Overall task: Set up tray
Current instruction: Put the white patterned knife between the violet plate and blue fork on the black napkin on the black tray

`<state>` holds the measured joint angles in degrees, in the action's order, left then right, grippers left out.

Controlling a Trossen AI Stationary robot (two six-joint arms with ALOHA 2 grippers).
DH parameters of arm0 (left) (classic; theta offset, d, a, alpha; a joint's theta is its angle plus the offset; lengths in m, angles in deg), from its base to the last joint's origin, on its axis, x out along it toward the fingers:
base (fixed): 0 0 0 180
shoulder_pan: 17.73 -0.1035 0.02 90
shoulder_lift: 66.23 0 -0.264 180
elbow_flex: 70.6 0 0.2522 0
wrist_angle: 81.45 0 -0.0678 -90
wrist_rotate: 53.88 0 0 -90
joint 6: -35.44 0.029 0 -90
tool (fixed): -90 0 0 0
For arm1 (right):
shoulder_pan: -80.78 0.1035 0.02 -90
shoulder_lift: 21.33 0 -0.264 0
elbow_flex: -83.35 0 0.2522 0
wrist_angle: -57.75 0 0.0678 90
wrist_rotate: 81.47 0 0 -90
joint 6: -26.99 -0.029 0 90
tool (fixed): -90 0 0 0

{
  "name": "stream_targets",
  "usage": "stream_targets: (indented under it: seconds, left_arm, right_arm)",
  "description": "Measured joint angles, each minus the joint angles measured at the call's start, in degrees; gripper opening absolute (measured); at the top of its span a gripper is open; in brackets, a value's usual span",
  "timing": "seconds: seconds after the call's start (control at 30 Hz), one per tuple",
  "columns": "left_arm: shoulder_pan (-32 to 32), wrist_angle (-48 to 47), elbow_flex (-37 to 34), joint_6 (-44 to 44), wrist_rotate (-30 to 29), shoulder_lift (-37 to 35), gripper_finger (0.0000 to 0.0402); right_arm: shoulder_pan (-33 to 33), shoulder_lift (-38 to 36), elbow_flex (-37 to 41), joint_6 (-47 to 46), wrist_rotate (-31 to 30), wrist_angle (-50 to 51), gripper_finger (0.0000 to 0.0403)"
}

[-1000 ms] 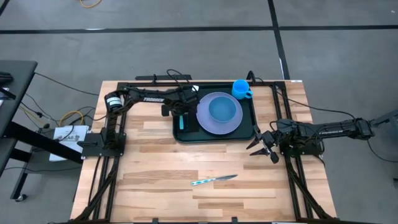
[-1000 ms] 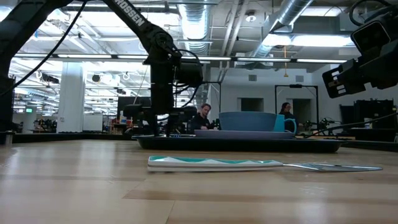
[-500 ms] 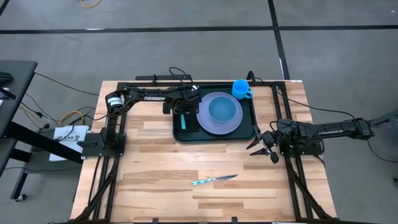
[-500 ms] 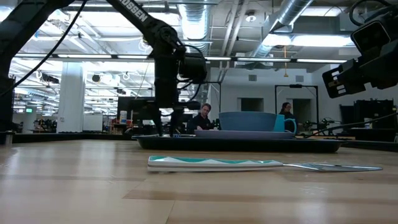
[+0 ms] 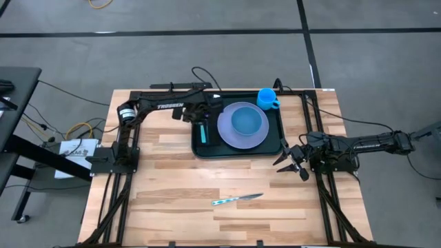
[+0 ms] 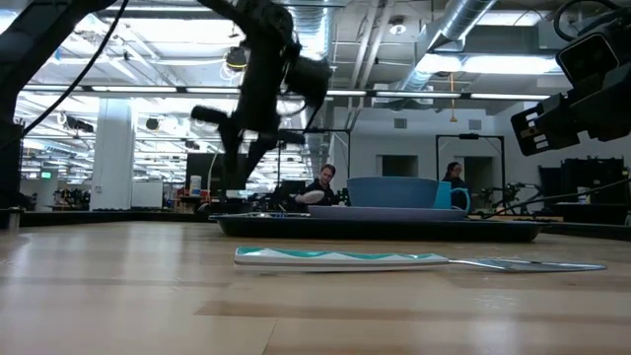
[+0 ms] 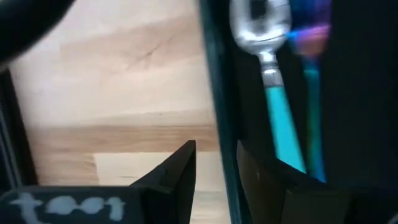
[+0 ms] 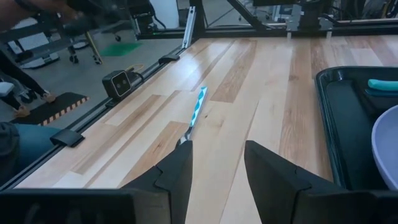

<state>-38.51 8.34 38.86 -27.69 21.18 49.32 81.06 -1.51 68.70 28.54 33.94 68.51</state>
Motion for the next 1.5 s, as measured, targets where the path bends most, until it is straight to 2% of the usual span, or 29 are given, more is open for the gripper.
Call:
stream_targets:
  seconds: [0.17,0.4,0.57,0.7,0.77,0.83,1.0,1.17,1.33,1.5]
  left_arm:
    - [6.5,-4.6,9.9,9.6,-3.3,-0.1,0.0108]
    - [23.9,-3.7,21.2,23.6,-4.5,-0.2,0.0107]
    - [35.4,8.7,21.2,30.1,-1.9,-0.2,0.0107]
    - [40.8,24.6,17.2,37.4,-3.5,-0.2,0.0107]
    - [41.8,31.1,15.0,39.9,-4.8,-0.2,0.0107]
    - [42.0,33.7,13.6,40.0,-5.1,-0.2,0.0107]
    - [40.3,36.2,9.3,36.7,0.7,-0.1,0.0107]
    - [39.1,46.0,3.8,38.7,4.6,-0.1,0.0107]
    - [38.7,46.1,1.7,38.8,5.5,0.2,0.0107]
    - [38.8,46.9,2.8,39.8,7.3,4.6,0.0107]
  right_arm:
    - [0.0,0.0,0.0,0.0,0.0,0.0,0.0138]
    - [0.0,0.0,0.0,0.2,0.0,0.4,0.0138]
    - [0.0,0.0,-0.1,0.4,0.0,0.4,0.0138]
    - [0.0,0.0,-0.1,0.5,0.0,0.4,0.0137]
    - [0.0,0.0,-0.1,0.5,0.0,0.4,0.0137]
    - [0.0,0.0,-0.1,0.5,0.0,0.3,0.0137]
    - [0.0,0.0,-0.1,0.6,0.0,-0.4,0.0138]
    - [0.0,0.0,-0.1,0.6,0.0,-0.4,0.0138]
    - [0.0,0.0,-0.1,0.6,0.0,-0.4,0.0137]
    - [0.0,0.0,0.0,2.1,0.0,-0.1,0.0137]
